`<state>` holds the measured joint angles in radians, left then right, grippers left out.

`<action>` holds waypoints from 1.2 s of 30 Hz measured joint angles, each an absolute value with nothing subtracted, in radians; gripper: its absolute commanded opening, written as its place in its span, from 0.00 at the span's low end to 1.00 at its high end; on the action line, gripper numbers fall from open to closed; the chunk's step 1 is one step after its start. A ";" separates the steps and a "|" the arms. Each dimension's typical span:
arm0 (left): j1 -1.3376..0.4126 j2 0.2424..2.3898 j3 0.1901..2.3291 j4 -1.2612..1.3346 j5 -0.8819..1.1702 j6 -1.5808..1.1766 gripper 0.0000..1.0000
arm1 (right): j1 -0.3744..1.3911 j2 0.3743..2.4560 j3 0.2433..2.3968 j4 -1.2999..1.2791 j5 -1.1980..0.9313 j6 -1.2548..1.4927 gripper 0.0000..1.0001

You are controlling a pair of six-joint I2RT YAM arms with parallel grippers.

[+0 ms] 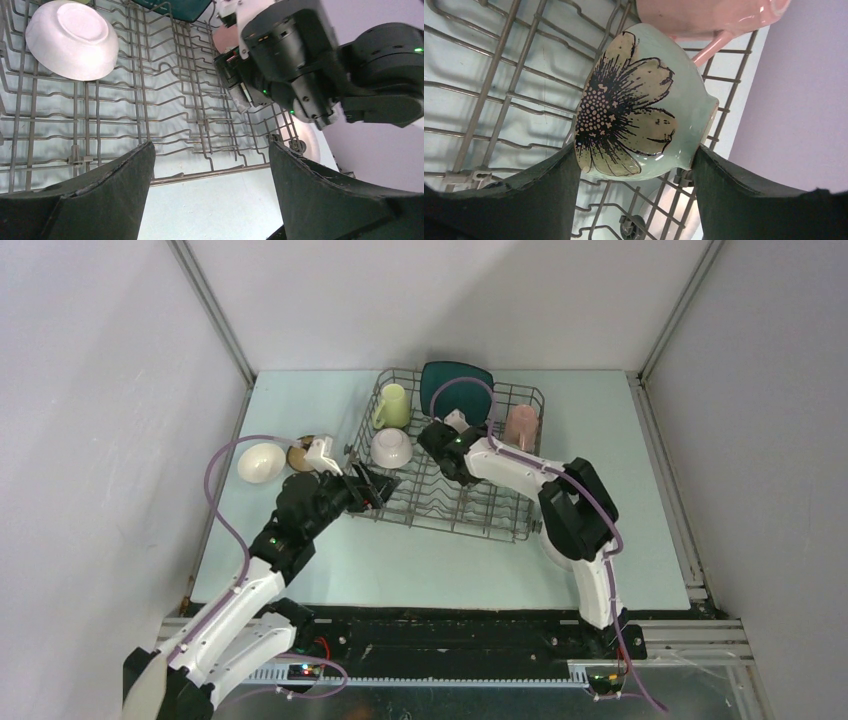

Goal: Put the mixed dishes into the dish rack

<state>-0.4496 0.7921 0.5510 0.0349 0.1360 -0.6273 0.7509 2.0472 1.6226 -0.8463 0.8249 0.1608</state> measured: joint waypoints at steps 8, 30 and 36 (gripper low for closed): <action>-0.450 0.759 0.529 0.019 0.096 -0.627 0.90 | 0.750 2.090 1.589 -0.846 0.837 0.165 0.18; -0.450 0.737 0.502 -0.010 0.073 -0.629 0.89 | 0.729 1.876 1.464 -0.767 0.591 0.192 0.99; -0.450 0.736 0.502 -0.010 0.074 -0.629 0.89 | 0.714 1.720 1.459 -0.731 0.435 0.203 0.99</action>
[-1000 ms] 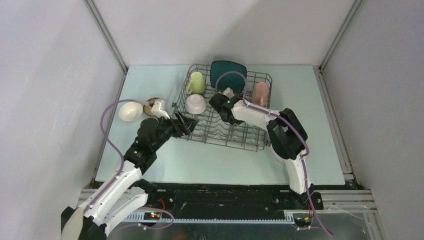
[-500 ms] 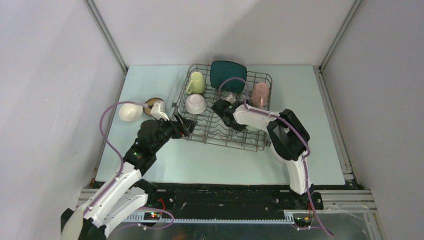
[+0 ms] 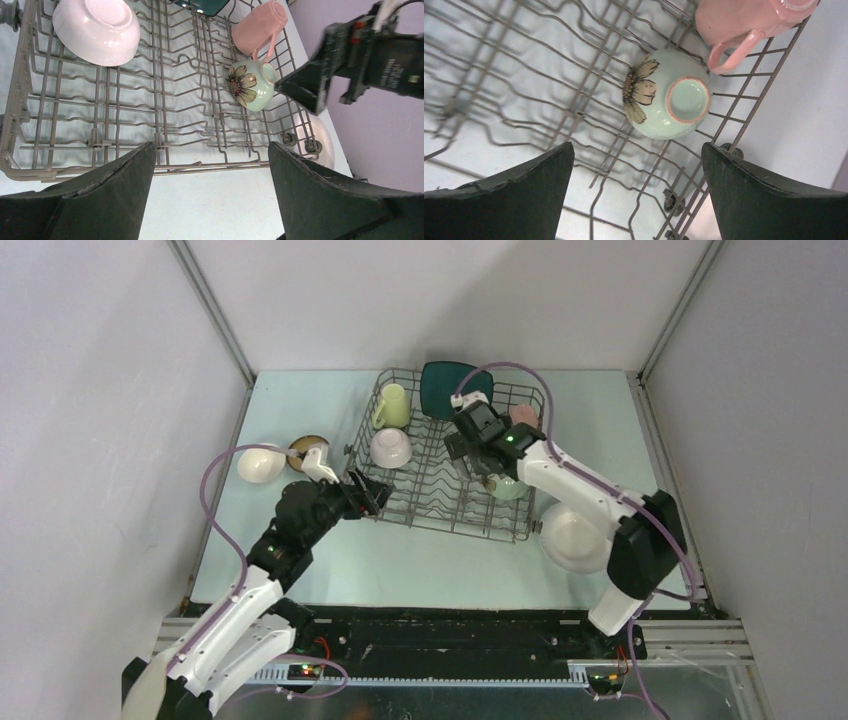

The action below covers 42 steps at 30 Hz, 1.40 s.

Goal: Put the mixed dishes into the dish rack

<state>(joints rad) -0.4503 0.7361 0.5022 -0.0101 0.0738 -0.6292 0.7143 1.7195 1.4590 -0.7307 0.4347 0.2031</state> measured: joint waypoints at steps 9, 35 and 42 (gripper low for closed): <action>-0.463 0.715 0.502 -0.010 0.076 -0.628 0.88 | 0.674 1.444 1.353 -0.669 0.286 0.272 0.99; -0.505 0.618 0.447 -0.010 0.108 -0.601 0.89 | -0.115 0.748 0.706 -0.907 0.210 0.775 0.70; -0.507 0.631 0.437 0.005 0.117 -0.594 0.89 | -0.110 0.808 0.659 -0.917 0.208 0.850 0.99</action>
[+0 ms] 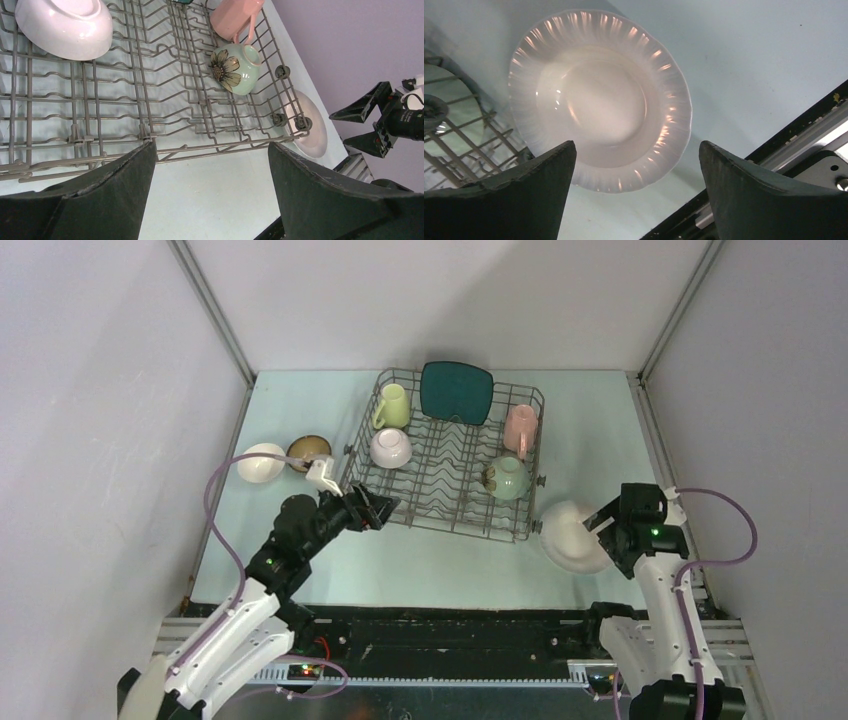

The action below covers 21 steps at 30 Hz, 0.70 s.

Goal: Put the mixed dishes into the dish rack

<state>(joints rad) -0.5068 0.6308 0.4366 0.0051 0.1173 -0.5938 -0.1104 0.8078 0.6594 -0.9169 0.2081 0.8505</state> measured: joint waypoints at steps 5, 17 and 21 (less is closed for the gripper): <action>-0.507 0.661 0.424 0.020 0.121 -0.590 0.89 | -0.108 0.831 0.646 -0.940 0.208 0.892 1.00; -0.507 0.636 0.404 0.027 0.126 -0.582 0.89 | -0.074 0.912 0.528 -0.922 0.190 1.042 1.00; -0.507 0.634 0.404 0.027 0.126 -0.579 0.89 | -0.080 0.929 0.462 -0.823 0.124 1.068 0.99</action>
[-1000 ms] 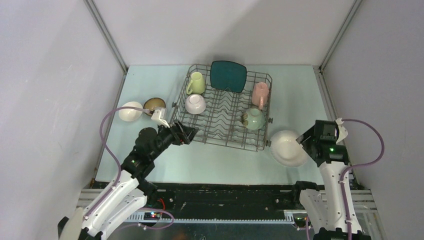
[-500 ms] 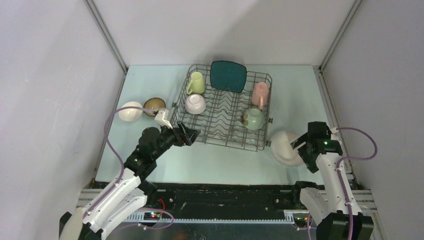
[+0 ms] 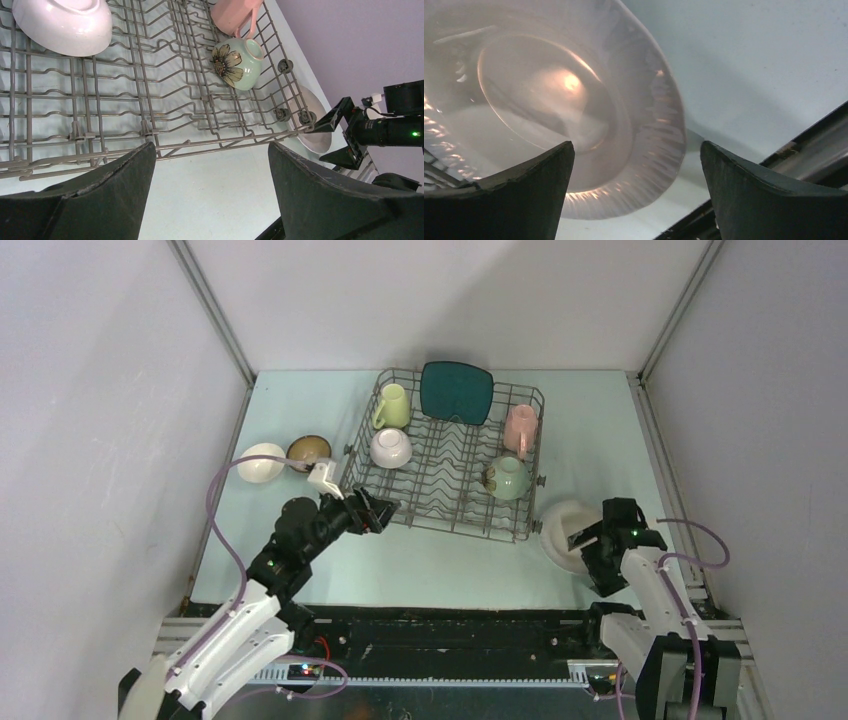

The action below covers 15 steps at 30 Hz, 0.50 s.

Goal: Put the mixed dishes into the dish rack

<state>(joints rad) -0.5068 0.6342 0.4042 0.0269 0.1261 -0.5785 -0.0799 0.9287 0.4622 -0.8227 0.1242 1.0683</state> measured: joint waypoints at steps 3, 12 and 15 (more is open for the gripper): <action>-0.507 0.627 0.404 0.027 0.125 -0.575 0.89 | -0.093 0.942 0.442 -0.756 0.079 1.084 0.84; -0.508 0.616 0.388 0.026 0.113 -0.574 0.89 | -0.147 0.885 0.386 -0.656 0.049 1.162 0.19; -0.508 0.619 0.388 0.027 0.111 -0.574 0.89 | -0.175 0.779 0.380 -0.653 0.072 1.187 0.00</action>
